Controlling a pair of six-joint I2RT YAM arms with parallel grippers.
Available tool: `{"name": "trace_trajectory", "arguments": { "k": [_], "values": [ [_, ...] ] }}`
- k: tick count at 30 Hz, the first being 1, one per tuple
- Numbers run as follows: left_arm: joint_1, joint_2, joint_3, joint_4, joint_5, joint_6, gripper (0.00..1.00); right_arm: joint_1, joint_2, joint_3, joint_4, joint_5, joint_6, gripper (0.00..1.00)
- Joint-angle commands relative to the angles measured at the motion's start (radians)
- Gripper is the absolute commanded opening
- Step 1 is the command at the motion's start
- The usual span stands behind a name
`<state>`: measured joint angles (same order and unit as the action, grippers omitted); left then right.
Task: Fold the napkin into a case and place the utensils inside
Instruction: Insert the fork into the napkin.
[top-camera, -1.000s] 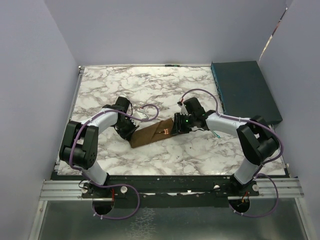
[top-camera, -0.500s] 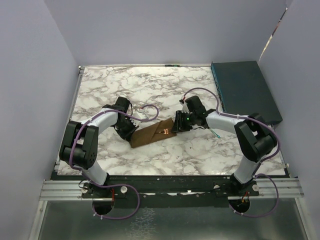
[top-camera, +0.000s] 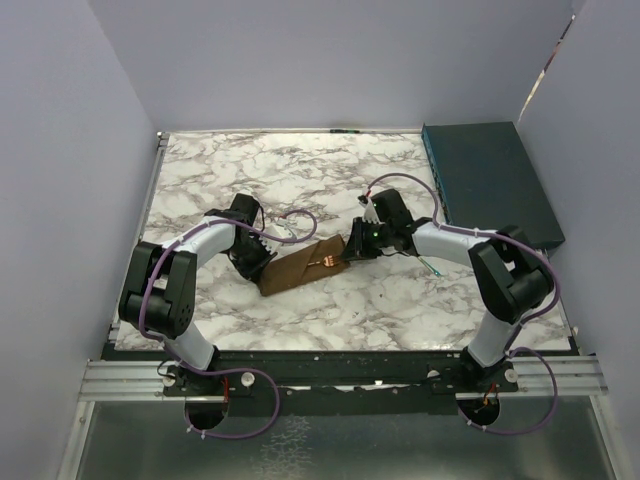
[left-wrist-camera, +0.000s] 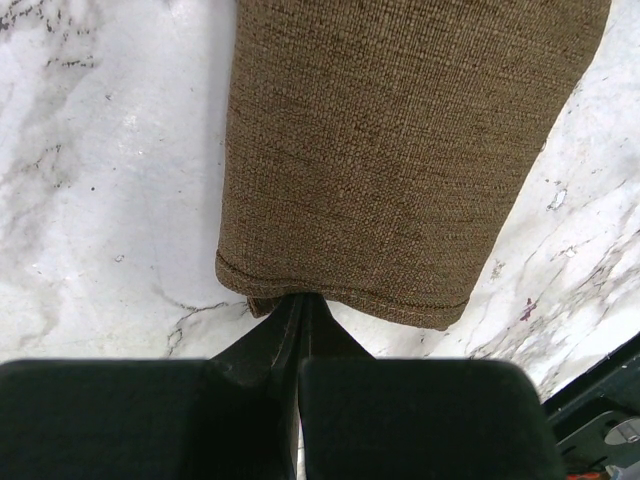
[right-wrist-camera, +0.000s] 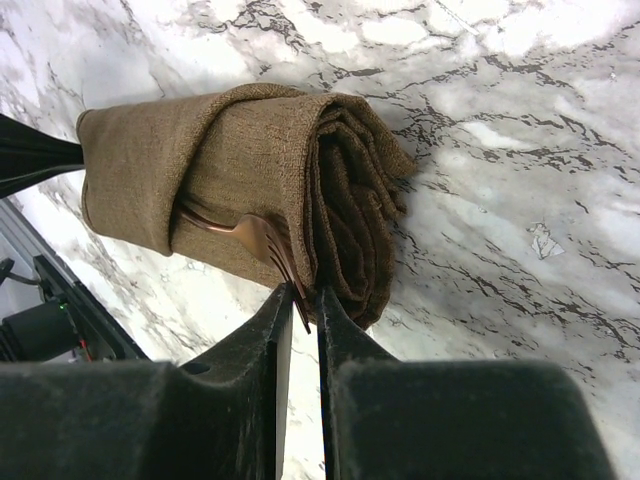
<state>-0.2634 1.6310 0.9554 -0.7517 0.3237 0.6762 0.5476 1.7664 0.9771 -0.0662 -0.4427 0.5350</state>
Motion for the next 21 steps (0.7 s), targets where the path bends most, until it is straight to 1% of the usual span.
{"name": "trace_trajectory", "arguments": {
  "k": [1,7,11,15,21],
  "values": [
    [-0.002,0.011,0.005,-0.015,-0.004,0.019,0.0,-0.002,-0.049,0.014,-0.006,-0.019,-0.004,0.16],
    [-0.002,0.013,0.003,-0.013,0.003,0.017,0.0,-0.001,-0.07,0.05,-0.107,0.064,-0.074,0.15],
    [-0.002,0.012,0.005,-0.012,0.003,0.015,0.0,0.003,-0.045,0.072,-0.107,0.051,-0.084,0.12],
    [-0.002,0.009,0.004,-0.013,0.003,0.014,0.0,0.021,-0.013,0.103,-0.112,0.041,-0.101,0.11],
    [-0.002,0.014,0.006,-0.012,0.001,0.015,0.0,0.04,0.065,0.154,-0.156,0.02,-0.137,0.15]
  ]
}}
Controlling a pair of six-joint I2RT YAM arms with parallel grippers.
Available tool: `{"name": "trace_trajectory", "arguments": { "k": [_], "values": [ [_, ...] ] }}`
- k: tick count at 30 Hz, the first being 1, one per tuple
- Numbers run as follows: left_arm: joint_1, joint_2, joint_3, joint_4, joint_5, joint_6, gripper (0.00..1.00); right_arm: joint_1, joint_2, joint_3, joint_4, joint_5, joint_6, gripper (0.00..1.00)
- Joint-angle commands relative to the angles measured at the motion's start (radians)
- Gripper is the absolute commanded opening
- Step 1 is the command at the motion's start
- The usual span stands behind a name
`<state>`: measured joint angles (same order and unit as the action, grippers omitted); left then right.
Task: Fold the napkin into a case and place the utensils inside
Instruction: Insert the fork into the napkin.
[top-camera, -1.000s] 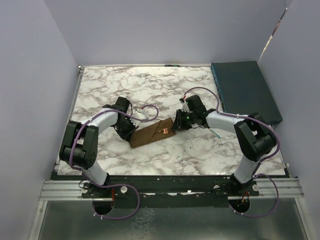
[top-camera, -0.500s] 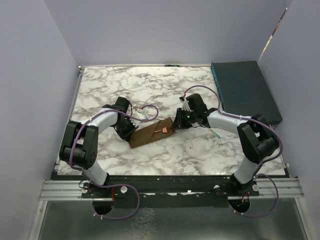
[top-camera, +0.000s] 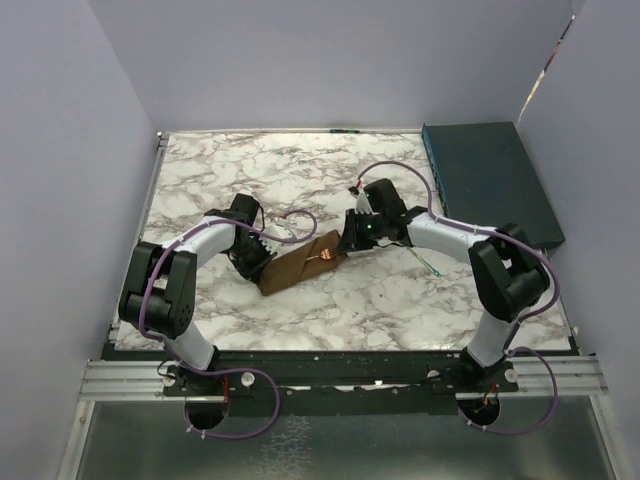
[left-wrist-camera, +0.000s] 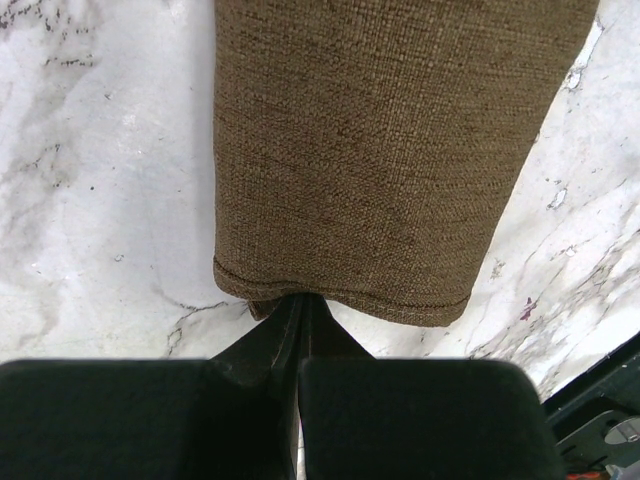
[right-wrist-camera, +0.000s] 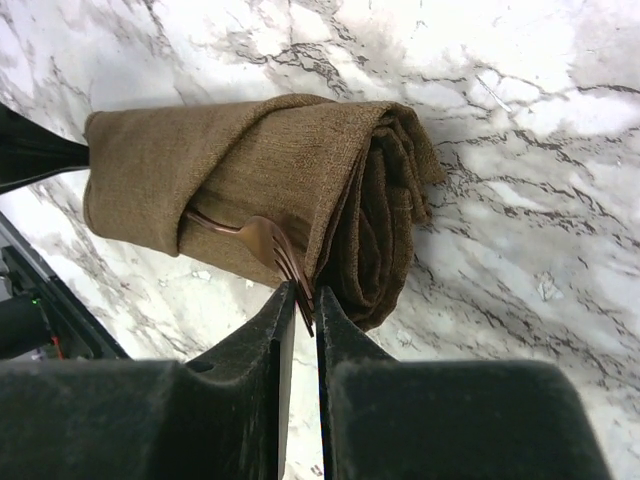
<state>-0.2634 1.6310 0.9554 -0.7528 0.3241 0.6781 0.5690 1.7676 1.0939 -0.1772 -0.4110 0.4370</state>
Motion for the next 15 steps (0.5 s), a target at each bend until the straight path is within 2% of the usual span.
{"name": "trace_trajectory", "arguments": {
  "k": [1,7,15],
  "values": [
    [-0.003,0.015,0.007,-0.011,0.002,0.013,0.0,0.02,0.08,0.041,-0.046,-0.012,-0.04,0.15],
    [-0.003,0.017,0.007,-0.011,0.003,0.013,0.0,0.026,0.132,0.043,-0.038,-0.003,-0.025,0.16],
    [-0.001,0.018,0.01,-0.014,0.003,0.011,0.0,0.024,0.072,0.125,-0.119,0.065,-0.038,0.44]
  ]
}}
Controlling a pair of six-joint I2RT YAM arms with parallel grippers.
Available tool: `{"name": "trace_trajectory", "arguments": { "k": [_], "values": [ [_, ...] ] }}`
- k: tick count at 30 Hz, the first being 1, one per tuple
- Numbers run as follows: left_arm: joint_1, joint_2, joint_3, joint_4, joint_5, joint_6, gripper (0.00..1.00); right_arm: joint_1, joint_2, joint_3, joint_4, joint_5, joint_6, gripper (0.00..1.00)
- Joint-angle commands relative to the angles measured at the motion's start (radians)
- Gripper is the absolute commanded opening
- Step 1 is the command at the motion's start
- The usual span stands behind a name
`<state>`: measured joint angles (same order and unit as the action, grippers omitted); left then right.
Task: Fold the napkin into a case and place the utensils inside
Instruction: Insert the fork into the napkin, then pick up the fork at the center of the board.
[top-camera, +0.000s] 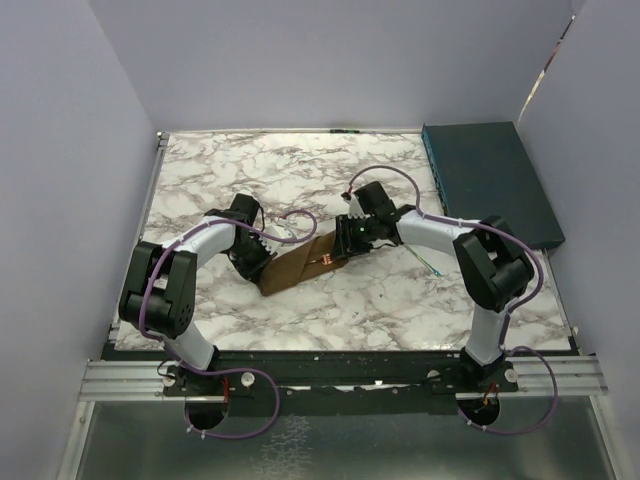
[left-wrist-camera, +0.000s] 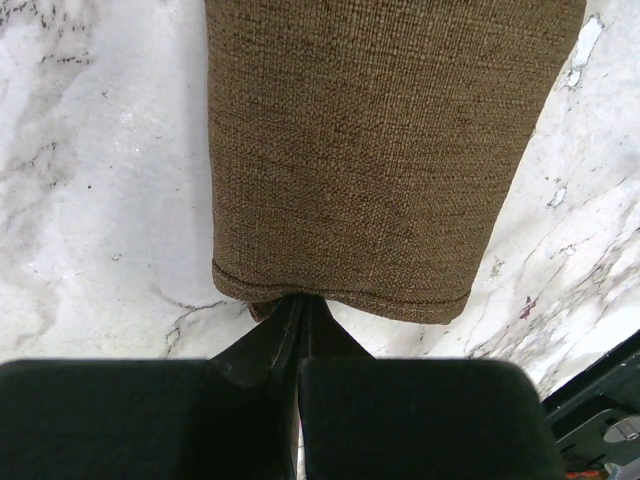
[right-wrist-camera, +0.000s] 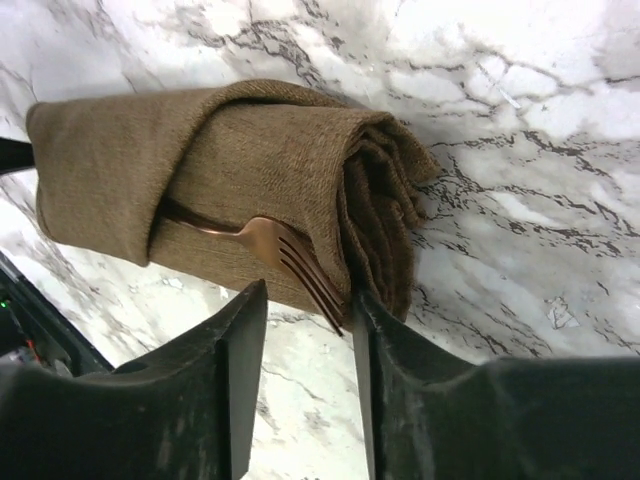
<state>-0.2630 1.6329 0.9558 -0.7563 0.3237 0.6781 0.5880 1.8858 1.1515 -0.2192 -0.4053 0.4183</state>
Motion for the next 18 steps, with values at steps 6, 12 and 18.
{"name": "trace_trajectory", "arguments": {
  "k": [6,12,18],
  "values": [
    [0.028,0.02,0.062,-0.071,0.056,0.008,0.03,-0.028,-0.126,0.112,-0.21,0.301,-0.055,0.63],
    [0.037,0.022,0.11,-0.152,0.098,0.029,0.23,-0.063,-0.134,0.062,-0.248,0.561,-0.068,0.77],
    [0.046,0.028,0.159,-0.226,0.125,0.039,0.39,-0.09,-0.061,0.071,-0.202,0.664,-0.098,0.77]
  ]
}}
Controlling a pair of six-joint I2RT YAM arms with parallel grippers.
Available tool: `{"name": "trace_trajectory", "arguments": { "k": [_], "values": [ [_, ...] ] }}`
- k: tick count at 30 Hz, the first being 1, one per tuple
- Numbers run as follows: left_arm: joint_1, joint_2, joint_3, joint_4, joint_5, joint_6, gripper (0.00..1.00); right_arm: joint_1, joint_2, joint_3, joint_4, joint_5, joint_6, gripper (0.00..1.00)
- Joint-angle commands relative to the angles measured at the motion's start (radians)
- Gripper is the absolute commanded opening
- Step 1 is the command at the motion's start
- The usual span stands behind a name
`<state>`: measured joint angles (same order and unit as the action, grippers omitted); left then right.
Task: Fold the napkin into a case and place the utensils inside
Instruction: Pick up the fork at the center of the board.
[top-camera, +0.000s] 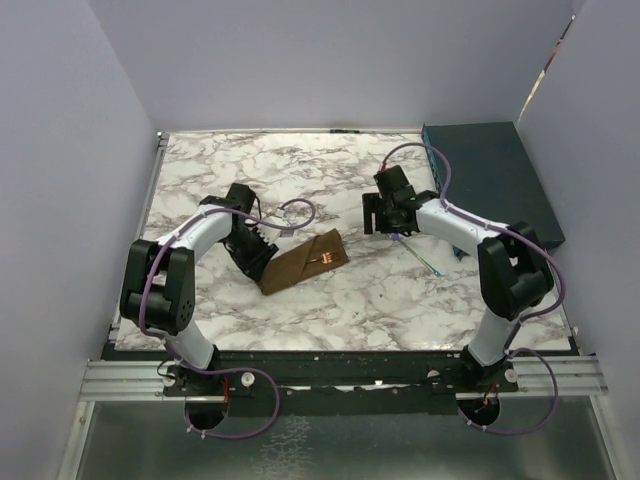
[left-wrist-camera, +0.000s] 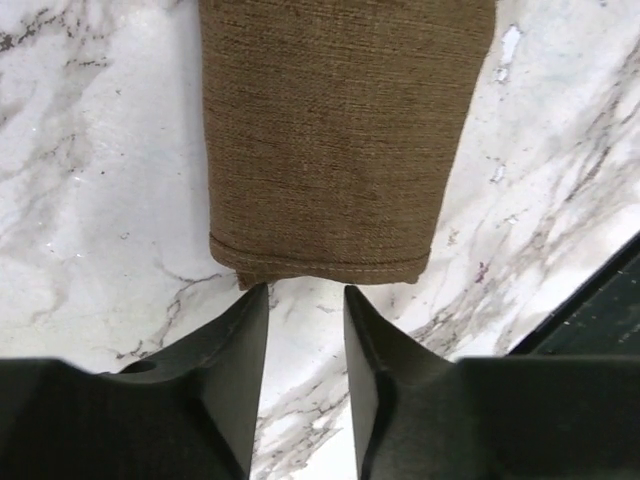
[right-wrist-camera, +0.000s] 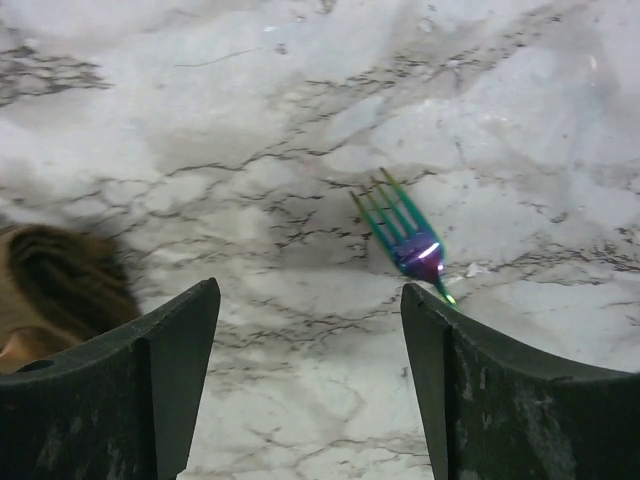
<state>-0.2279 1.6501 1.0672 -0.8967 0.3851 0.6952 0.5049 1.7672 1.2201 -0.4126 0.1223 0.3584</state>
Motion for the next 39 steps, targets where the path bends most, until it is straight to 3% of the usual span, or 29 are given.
{"name": "trace_trajectory", "arguments": {
  "k": [1,5,7,10,14,18,21,22,23,26,28,39],
  "values": [
    [0.014,0.011,0.059,-0.099,0.07,0.021,0.4,-0.008,0.08,0.016,-0.013,0.155,-0.046,0.78],
    [0.033,0.008,0.122,-0.141,0.086,0.009,0.43,-0.008,0.158,0.064,-0.008,0.198,-0.078,0.78],
    [0.041,0.007,0.166,-0.166,0.089,-0.001,0.51,-0.008,0.181,0.08,0.002,0.214,-0.091,0.77],
    [0.052,0.0,0.228,-0.199,0.09,-0.018,0.71,-0.008,0.203,0.091,0.013,0.247,-0.106,0.76],
    [0.07,-0.002,0.316,-0.239,0.096,-0.033,0.73,-0.008,0.203,0.076,0.045,0.281,-0.125,0.69],
    [0.085,0.02,0.431,-0.261,0.104,-0.064,0.73,-0.008,0.227,0.087,0.057,0.281,-0.145,0.55],
    [0.088,0.048,0.514,-0.271,0.099,-0.089,0.75,-0.008,0.236,0.095,0.051,0.264,-0.129,0.37],
    [0.09,0.058,0.538,-0.274,0.096,-0.097,0.94,-0.007,0.229,0.09,0.053,0.257,-0.122,0.31],
    [0.091,0.067,0.562,-0.276,0.093,-0.105,0.98,-0.008,0.221,0.086,0.058,0.247,-0.118,0.25],
    [0.093,0.088,0.621,-0.28,0.096,-0.133,0.99,-0.008,0.184,0.087,0.056,0.238,-0.116,0.07],
    [0.095,0.093,0.638,-0.274,0.118,-0.16,0.99,-0.007,0.15,0.094,0.048,0.233,-0.12,0.01],
    [0.085,0.093,0.597,-0.258,0.341,-0.192,0.99,-0.008,-0.092,0.137,0.029,-0.027,-0.133,0.01]
  ]
}}
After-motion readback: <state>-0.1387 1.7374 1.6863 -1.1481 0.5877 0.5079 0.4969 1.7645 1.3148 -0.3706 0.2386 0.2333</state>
